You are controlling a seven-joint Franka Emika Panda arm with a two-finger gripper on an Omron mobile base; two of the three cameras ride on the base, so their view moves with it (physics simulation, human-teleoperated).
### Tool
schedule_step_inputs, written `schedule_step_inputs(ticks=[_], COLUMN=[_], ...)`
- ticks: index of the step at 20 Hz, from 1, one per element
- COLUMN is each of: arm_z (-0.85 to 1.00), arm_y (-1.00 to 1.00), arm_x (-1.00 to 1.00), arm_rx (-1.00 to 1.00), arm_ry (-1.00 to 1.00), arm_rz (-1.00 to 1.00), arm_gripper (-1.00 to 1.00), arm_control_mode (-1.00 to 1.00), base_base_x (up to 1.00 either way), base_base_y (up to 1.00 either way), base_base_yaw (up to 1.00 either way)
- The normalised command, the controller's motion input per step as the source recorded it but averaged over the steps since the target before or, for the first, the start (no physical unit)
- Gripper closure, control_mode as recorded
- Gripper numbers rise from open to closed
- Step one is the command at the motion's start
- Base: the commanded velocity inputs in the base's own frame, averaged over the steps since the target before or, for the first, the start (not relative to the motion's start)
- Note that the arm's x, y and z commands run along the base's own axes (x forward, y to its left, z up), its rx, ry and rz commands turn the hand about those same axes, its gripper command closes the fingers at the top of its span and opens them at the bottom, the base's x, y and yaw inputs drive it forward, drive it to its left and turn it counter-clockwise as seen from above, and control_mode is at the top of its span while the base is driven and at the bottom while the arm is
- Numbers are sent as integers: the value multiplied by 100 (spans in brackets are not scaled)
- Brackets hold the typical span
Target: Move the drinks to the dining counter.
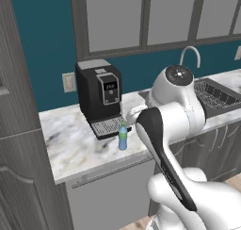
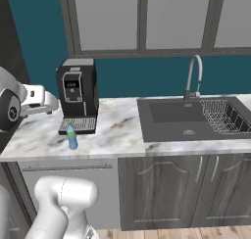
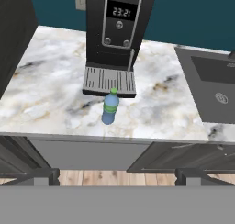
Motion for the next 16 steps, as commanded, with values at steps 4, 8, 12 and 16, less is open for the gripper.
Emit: schedule_step_inputs(ticks=[4,8,12,16], arm_z=[0,0,0,0], arm_y=[0,0,0,0], arm_x=[0,0,0,0], arm_rx=[0,0,0,0], arm_ry=[0,0,0,0], arm_rz=[0,0,0,0], arm_gripper=[-100,-100,-100,-100], arm_control_mode=[100,100,100,100], base_base_x=[0,0,2,9], base_base_y=[-8,-18,-24,-17], base_base_yaw=[4,14,19,17])
